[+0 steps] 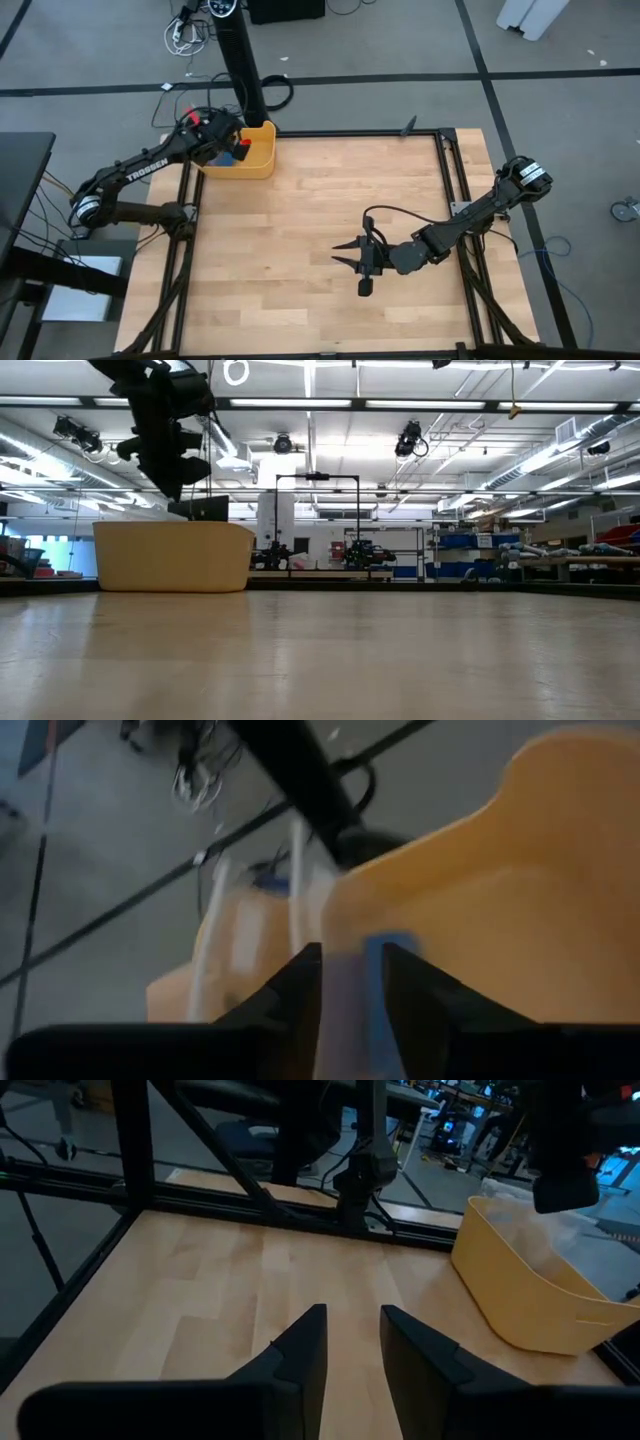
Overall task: Roll bandage
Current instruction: Return to Home Position
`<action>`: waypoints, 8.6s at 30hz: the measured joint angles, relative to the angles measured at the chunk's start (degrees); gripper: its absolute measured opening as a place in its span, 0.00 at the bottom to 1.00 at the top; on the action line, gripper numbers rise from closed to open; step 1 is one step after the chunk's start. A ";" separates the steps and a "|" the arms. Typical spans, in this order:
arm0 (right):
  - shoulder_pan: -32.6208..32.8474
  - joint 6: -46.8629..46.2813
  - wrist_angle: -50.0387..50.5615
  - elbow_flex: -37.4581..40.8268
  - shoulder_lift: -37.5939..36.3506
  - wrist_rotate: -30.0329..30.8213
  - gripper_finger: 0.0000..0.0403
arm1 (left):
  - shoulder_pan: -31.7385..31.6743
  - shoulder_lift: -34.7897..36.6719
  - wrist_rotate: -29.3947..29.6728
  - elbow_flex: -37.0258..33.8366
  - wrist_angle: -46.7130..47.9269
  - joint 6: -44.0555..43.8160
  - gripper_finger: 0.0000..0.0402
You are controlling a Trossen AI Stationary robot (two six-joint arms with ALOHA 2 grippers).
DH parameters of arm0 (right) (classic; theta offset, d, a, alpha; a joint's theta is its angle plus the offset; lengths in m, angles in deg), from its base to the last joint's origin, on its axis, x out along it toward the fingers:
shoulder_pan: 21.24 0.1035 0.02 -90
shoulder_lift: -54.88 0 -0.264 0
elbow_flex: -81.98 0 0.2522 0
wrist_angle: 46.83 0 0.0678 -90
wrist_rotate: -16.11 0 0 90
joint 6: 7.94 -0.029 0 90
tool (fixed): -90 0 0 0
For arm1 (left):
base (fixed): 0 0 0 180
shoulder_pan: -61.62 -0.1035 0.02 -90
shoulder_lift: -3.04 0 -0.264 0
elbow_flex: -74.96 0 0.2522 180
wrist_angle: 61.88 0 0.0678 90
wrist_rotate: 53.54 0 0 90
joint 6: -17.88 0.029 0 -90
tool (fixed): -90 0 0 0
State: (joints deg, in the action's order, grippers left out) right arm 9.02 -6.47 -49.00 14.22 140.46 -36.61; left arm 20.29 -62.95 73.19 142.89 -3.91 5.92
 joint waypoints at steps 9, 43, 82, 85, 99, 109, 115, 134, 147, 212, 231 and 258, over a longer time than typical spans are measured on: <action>0.00 0.02 0.00 0.00 0.00 0.00 0.24 | 5.80 1.21 -1.96 0.00 -10.31 3.25 0.40; -12.67 11.32 -15.66 10.26 0.00 -35.36 0.00 | 38.34 7.70 -39.93 -34.29 -81.39 20.85 0.01; -11.50 7.65 -10.95 49.36 -52.98 -16.07 0.00 | 25.69 41.09 -48.91 -53.64 -69.82 17.72 0.01; -11.66 7.69 -5.31 46.89 -54.46 -15.82 0.00 | 25.69 43.37 -46.76 -52.67 -65.13 17.81 0.01; -16.92 8.56 4.09 42.07 -56.76 -21.98 0.00 | 36.14 45.85 -34.88 -48.83 -58.13 20.85 0.01; -22.26 8.25 7.24 42.10 -61.87 -28.31 0.00 | 41.03 63.86 -32.99 -48.83 -42.04 21.12 0.01; -23.27 7.55 8.37 42.26 -62.60 -28.06 0.00 | 41.03 65.19 -30.99 -49.05 -40.55 20.46 0.01; -28.45 2.94 -6.12 53.06 -63.16 -32.42 0.00 | 40.97 65.38 -20.13 -52.50 -43.65 19.26 0.01; -30.80 3.55 13.10 53.42 -83.08 -27.30 0.00 | 40.95 65.64 -19.83 -52.39 -43.17 17.75 0.01; -34.32 -2.84 9.12 53.46 -78.05 -23.65 0.03 | 40.95 64.45 -20.31 -52.48 -49.07 13.17 0.03; -34.29 -2.84 9.14 53.46 -78.05 -23.65 0.03 | 40.95 64.43 -20.31 -52.48 -49.03 13.18 0.03; -34.29 -2.84 9.14 53.46 -78.05 -23.67 0.04 | 40.95 64.45 -20.28 -52.48 -49.03 13.16 0.03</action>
State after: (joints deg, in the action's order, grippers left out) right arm -25.27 -9.31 -39.86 67.69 62.41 -60.28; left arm 61.24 1.49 52.91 90.41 -52.94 19.08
